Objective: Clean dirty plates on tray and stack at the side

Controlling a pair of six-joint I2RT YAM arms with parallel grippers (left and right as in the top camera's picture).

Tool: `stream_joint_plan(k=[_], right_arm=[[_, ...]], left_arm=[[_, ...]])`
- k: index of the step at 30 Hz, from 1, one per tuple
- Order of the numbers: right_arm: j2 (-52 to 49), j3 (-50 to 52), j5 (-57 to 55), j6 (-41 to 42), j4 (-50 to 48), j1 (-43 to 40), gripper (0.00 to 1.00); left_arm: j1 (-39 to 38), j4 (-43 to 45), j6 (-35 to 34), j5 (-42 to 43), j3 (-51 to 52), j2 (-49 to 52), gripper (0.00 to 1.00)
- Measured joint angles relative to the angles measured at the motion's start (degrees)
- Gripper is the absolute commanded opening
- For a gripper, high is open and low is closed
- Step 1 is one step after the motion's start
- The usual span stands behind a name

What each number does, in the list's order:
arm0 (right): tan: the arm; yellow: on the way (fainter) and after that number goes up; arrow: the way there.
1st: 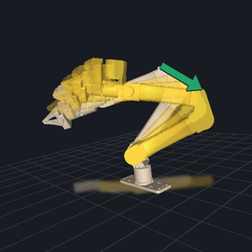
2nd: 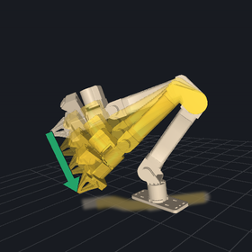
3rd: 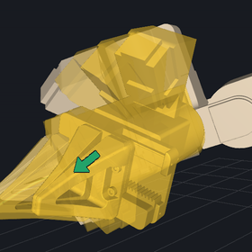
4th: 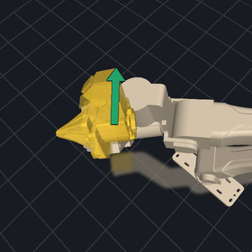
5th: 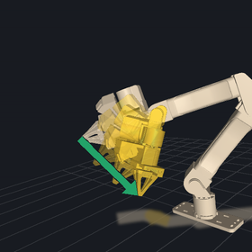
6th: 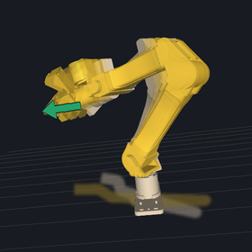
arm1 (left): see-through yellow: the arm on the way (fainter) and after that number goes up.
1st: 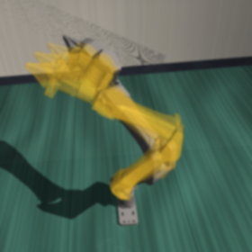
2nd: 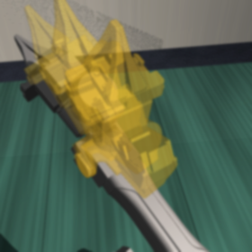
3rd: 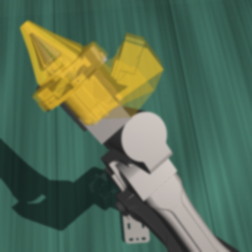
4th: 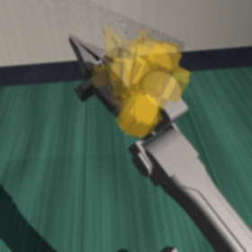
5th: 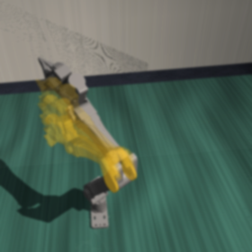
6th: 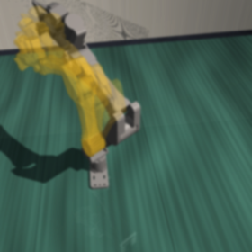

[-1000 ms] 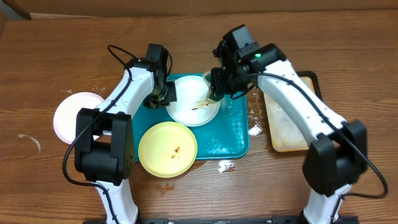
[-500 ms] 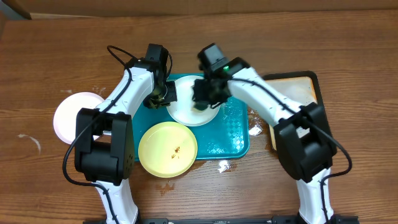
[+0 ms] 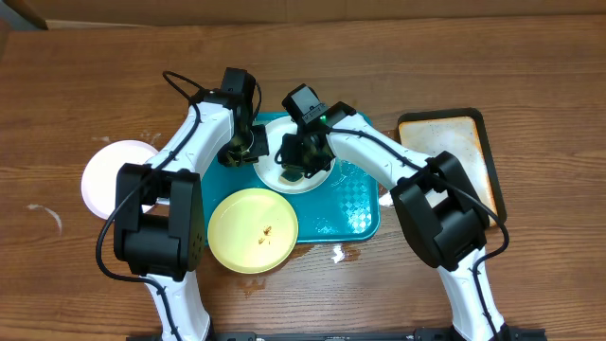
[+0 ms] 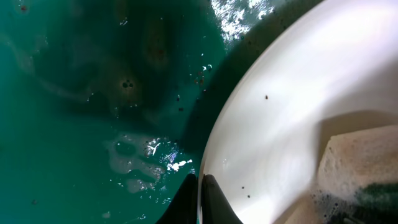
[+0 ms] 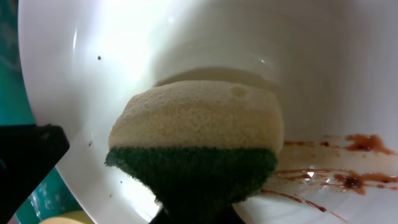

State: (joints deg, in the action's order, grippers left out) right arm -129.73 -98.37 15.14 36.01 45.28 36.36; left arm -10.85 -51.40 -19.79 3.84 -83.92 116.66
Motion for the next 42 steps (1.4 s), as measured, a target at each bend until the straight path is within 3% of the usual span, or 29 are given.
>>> stream_joint_plan(k=[21, 26, 32, 37, 42], right_arm=[[0.13, -2.16, -22.32, 8.04, 11.06, -1.03, 0.04], [-0.22, -1.68, -12.66, 1.57, 0.00, -1.97, 0.04], [-1.60, -1.20, 0.13, 0.17, -7.26, -1.14, 0.04], [-2.05, -0.81, 6.05, 0.13, -7.37, 0.17, 0.04], [-1.79, -1.09, 6.71, 2.19, 0.50, 0.22, 0.04]], left_arm=[[-0.17, -0.72, -1.29, 0.15, 0.00, 0.00, 0.04], [-0.26, -0.85, -1.29, -0.90, 0.00, 0.00, 0.04], [-0.90, -0.83, -1.31, -2.12, -0.02, 0.00, 0.04], [-1.66, -0.81, -1.29, -2.43, 0.00, 0.00, 0.04], [-1.95, -0.81, -1.29, -2.34, 0.00, 0.00, 0.04]])
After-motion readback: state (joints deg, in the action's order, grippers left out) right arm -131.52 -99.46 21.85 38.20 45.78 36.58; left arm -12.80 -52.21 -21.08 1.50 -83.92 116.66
